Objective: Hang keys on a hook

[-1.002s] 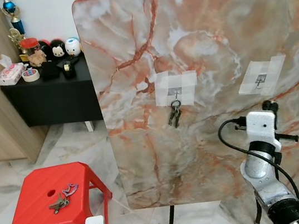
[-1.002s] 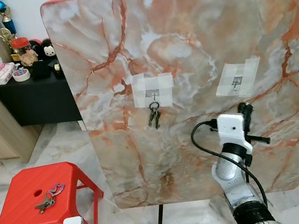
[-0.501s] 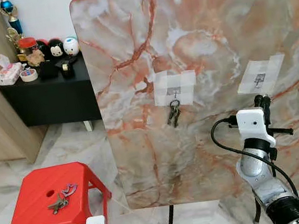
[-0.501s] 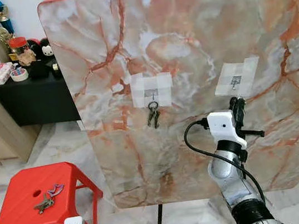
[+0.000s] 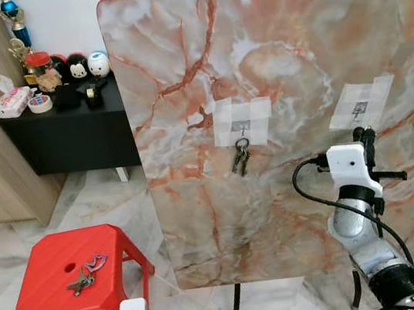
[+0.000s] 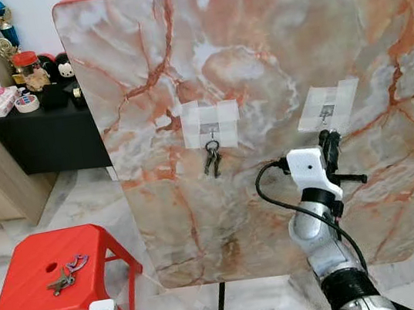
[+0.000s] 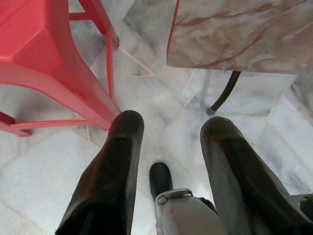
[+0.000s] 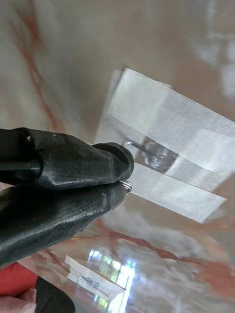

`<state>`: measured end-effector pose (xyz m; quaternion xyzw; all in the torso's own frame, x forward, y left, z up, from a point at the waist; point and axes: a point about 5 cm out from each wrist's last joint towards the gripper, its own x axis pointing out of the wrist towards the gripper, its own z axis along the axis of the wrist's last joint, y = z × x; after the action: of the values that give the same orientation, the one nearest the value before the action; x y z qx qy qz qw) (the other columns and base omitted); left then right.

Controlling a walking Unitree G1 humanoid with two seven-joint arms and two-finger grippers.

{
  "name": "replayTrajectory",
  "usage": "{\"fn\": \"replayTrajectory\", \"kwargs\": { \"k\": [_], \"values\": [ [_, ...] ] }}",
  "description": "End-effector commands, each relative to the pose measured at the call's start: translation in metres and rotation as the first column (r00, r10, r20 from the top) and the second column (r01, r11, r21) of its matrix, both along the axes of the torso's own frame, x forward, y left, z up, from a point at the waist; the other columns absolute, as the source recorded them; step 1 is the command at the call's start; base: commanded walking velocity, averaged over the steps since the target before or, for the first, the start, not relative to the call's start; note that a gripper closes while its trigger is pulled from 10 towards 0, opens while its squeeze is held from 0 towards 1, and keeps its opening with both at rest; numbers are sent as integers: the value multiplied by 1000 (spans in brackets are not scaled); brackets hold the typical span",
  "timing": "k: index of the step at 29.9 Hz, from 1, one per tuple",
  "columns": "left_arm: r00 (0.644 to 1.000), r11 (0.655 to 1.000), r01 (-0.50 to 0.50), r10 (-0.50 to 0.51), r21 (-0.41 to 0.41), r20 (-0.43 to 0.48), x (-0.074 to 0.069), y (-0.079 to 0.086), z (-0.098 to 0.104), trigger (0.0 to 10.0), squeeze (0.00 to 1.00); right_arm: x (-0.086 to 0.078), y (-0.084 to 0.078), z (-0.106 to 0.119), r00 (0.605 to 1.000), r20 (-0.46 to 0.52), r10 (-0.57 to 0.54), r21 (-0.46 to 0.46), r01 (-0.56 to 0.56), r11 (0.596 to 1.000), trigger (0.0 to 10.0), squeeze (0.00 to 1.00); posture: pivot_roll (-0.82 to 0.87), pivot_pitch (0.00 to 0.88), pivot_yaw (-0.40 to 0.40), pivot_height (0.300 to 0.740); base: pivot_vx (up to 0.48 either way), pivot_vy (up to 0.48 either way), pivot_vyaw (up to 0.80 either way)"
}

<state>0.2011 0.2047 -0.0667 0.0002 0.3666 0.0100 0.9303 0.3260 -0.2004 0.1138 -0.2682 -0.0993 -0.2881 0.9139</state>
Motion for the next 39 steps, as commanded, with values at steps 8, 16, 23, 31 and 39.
{"fn": "replayTrajectory", "kwargs": {
  "k": [8,16,23,31,39],
  "values": [
    [1000,1000,8,-8,2,-2,1,-2,0,10000,0,5,-8,2,999,-31,-32,-2,32,999,10000,0,72,0,-71,740,0,0,0],
    [1000,1000,8,-8,2,1,2,-2,0,10000,0,8,-9,1,998,-52,-37,9,38,999,10000,0,75,0,-72,740,0,0,0],
    [1000,1000,10,-10,3,2,2,-2,1,10000,0,10,-11,3,997,-66,-38,0,38,999,10000,0,78,0,-73,740,0,0,0],
    [1000,1000,10,-10,4,3,2,-2,1,10000,0,13,-12,2,995,-91,-35,-7,34,999,10000,0,78,0,-73,740,0,0,0],
    [1000,1000,13,-13,3,8,4,-3,2,10000,0,17,-8,-1,990,-140,-5,-52,-2,999,10000,0,81,0,-73,740,0,0,0]
  ]
}}
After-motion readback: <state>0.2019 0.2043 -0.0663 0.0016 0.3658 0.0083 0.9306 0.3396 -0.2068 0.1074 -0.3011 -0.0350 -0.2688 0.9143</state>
